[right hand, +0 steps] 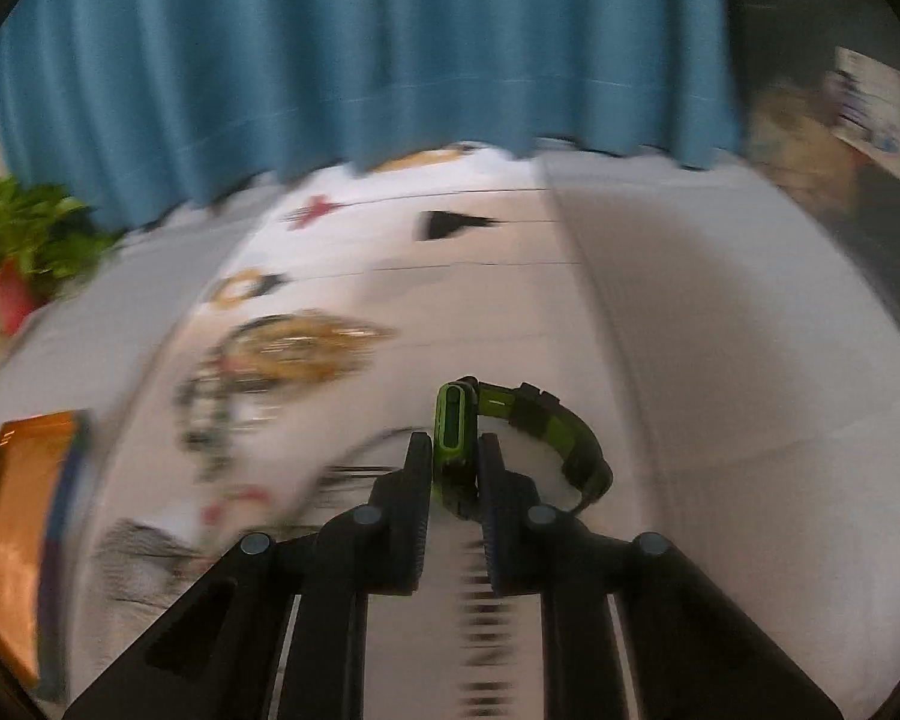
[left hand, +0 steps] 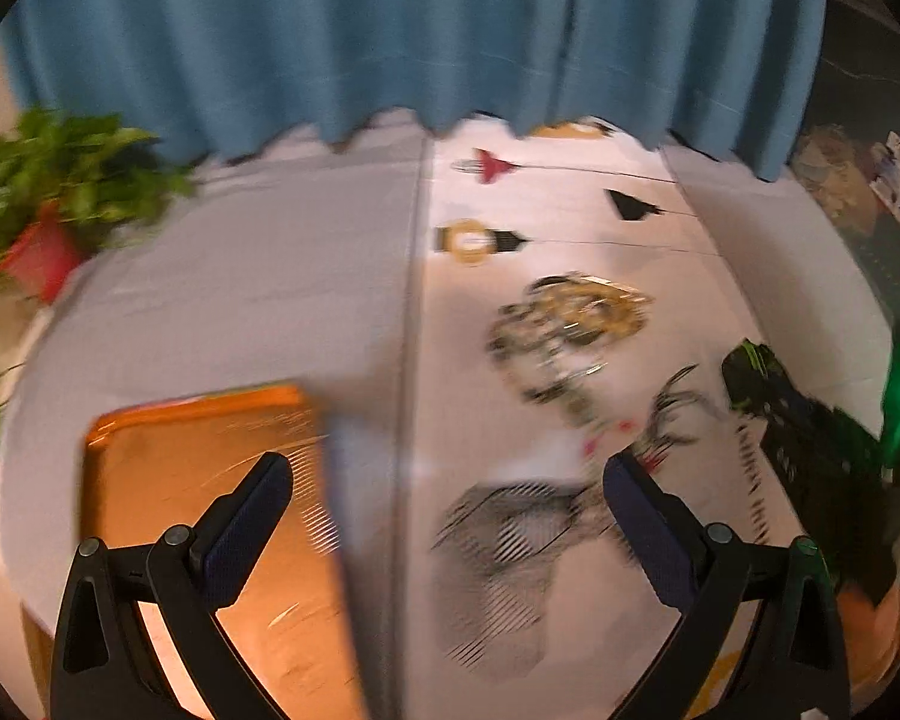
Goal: Organize jewelry
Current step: 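Grasp the green-and-black watch on the runner with the right tool, then grasp the black-and-white beaded bracelet with the left tool while the right tool holds the watch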
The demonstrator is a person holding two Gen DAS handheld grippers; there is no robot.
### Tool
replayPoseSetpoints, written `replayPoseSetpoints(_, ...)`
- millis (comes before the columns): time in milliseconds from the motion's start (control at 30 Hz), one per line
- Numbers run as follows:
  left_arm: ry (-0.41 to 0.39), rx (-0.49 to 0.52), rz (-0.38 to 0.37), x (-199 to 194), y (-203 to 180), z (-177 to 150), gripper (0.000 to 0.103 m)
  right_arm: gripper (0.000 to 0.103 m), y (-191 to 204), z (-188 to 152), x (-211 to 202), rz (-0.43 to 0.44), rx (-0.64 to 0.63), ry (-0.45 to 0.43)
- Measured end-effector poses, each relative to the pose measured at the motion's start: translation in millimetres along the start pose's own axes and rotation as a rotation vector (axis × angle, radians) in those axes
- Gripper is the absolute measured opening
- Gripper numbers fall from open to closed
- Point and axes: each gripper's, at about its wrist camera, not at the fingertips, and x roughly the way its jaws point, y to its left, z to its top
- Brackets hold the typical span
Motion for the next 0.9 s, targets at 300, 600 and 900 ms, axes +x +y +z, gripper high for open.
replayPoseSetpoints(300,0.155,-0.009,-0.053,78.4,-34.1,43.7,0.093,0.016,-34.5,3.9,3.2,0.006,0.060,-0.014)
replayPoseSetpoints(600,0.256,-0.125,-0.143,120.1,-23.1,54.1,0.028,0.016,-39.7,2.0,9.6,0.020,0.082,0.005)
replayPoseSetpoints(900,0.166,-0.116,-0.174,82.1,-8.0,50.4,0.006,0.016,-40.9,2.9,6.9,0.021,0.094,-0.006)
